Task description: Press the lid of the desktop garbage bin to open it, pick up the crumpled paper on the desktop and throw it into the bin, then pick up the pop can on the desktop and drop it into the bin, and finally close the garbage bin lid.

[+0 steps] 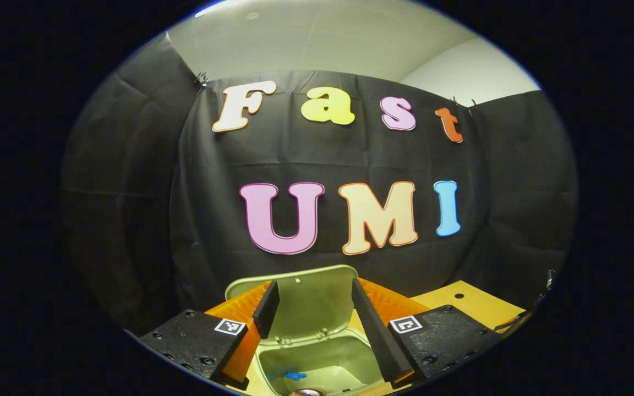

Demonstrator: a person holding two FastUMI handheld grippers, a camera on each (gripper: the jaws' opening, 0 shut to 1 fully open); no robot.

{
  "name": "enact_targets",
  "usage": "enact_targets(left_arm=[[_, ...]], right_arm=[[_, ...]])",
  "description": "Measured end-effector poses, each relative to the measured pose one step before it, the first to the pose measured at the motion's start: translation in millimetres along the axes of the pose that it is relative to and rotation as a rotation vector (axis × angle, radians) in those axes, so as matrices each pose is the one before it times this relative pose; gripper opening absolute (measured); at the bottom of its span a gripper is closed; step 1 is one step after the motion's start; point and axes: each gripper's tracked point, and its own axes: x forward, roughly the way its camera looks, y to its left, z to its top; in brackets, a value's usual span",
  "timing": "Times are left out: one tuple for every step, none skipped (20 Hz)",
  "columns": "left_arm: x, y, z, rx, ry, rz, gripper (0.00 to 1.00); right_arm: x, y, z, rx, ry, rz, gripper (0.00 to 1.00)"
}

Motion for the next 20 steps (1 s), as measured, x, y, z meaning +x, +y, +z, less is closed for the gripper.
enact_targets(left_arm=[[6.54,4.74,4.97,0.01811,0.00732,0.02205,0.81],[7.46,3.64,4.32,0.01322,0.00454,0.01855,0.80],[7.55,1.80,2.19,0.01126,0.01028,0.01427,0.81],[7.25,3.05,-0.23,0.00804,0.01207,0.02015,0.80],[7.38,1.67,-1.69,0.01312,0.01489,0.01128,0.80],[6.09,0.79,-1.23,0.01073,0.00694,0.01258,0.81],[5.57,0.12,-1.44,0.00921,0.01065,0.00551,0.80],[4.96,-2.10,-1.41,0.00003,0.00414,-0.00050,0.80],[4.01,-1.82,-2.39,0.00025,0.00860,-0.00081,0.80],[4.08,0.07,-1.98,0.00255,0.00200,0.00457,0.80],[4.13,2.00,-1.09,0.00436,0.00562,0.00551,0.82],[2.97,1.53,-1.26,0.00417,0.00576,0.00729,0.87],[3.46,1.57,-2.68,0.00446,0.00494,0.00812,0.89],[3.33,0.65,-1.80,0.00130,0.00756,0.00406,0.83],[1.23,-0.84,-2.82,-0.00193,0.00724,-0.00063,0.88],[2.64,-0.03,-2.36,-0.00314,0.00781,0.00088,0.83],[0.71,0.39,-0.91,-0.00448,-0.00085,0.00463,0.83],[0.63,-1.66,5.78,-0.00644,-0.00766,0.00113,0.84],[-0.06,-1.97,-3.82,-0.00391,0.00432,-0.00091,0.83],[-1.36,-0.27,-0.34,-0.00466,0.00004,-0.00063,0.83]], right_arm=[[0.08,-0.69,-0.04,0.00317,0.00135,0.00204,0.99],[0.43,-2.09,-1.23,0.00136,0.00082,-0.00503,0.99],[0.50,-3.29,-0.01,0.00116,0.00000,-0.00629,0.99],[-0.17,-2.65,-1.09,0.00494,-0.00115,-0.00185,0.99],[0.29,-1.64,-1.12,0.00703,-0.00094,0.00262,0.99],[-0.23,-0.71,0.24,0.00681,-0.00007,0.00052,0.99],[-0.07,-2.13,0.73,0.00379,-0.00207,-0.00227,0.99],[1.60,-2.04,-0.79,0.00309,-0.00085,-0.00384,0.99],[0.60,-0.59,0.49,0.00211,0.00013,-0.00259,0.99],[1.18,-1.20,-0.47,0.00310,0.00006,-0.00270,0.99],[-1.52,-1.19,-0.77,0.00228,-0.00011,-0.00102,1.00],[0.97,-1.06,1.33,0.00212,-0.00002,-0.00070,0.99],[0.00,-1.01,-2.12,0.00003,0.00035,0.00024,1.00],[1.18,-0.89,-1.43,0.00041,0.00046,-0.00027,0.99],[0.94,-0.73,-1.59,0.00068,0.00214,0.00119,0.99],[0.95,-0.67,-0.82,0.00100,0.00238,0.00290,0.99],[0.99,-0.68,-0.92,0.00228,0.00212,0.00140,0.99],[2.27,0.41,-1.90,0.00177,0.00222,0.00112,0.99],[0.80,-1.06,-0.93,0.00001,0.00309,0.00130,1.00],[2.10,-1.96,-3.09,-0.00097,0.00332,0.00064,1.00]])
